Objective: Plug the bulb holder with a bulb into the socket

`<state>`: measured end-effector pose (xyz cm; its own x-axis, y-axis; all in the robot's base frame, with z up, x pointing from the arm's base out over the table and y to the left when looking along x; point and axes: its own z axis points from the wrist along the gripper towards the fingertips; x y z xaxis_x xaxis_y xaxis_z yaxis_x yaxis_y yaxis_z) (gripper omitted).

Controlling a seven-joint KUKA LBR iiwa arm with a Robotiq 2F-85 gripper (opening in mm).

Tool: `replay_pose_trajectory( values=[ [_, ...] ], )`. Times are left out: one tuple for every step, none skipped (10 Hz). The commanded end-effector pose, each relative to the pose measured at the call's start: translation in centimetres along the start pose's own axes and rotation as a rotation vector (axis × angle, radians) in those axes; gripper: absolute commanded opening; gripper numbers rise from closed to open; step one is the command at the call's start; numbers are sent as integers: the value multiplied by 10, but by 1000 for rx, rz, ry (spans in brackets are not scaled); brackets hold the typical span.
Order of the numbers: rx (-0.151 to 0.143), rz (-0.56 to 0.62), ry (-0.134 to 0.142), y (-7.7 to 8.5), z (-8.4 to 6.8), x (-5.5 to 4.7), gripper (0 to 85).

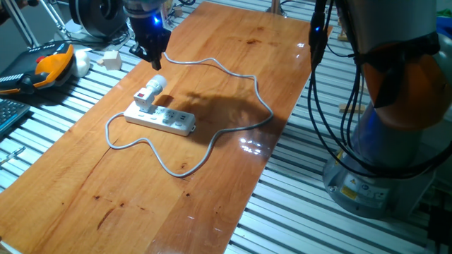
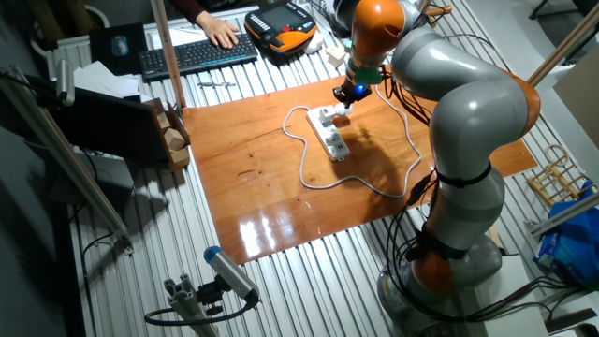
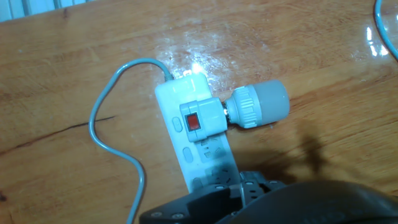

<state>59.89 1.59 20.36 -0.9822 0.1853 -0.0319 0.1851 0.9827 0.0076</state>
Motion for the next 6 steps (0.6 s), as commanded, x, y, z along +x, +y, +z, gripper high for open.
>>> replay_pose_trajectory(
  values=[
    [2,0,0,0,0,0,0],
    [1,2,-2,0,0,0,0],
    [1,3,-2,1,1,1,0],
    [3,3,-2,1,1,1,0],
    [3,3,-2,1,1,1,0],
    [3,5,-2,1,2,1,0]
  ],
)
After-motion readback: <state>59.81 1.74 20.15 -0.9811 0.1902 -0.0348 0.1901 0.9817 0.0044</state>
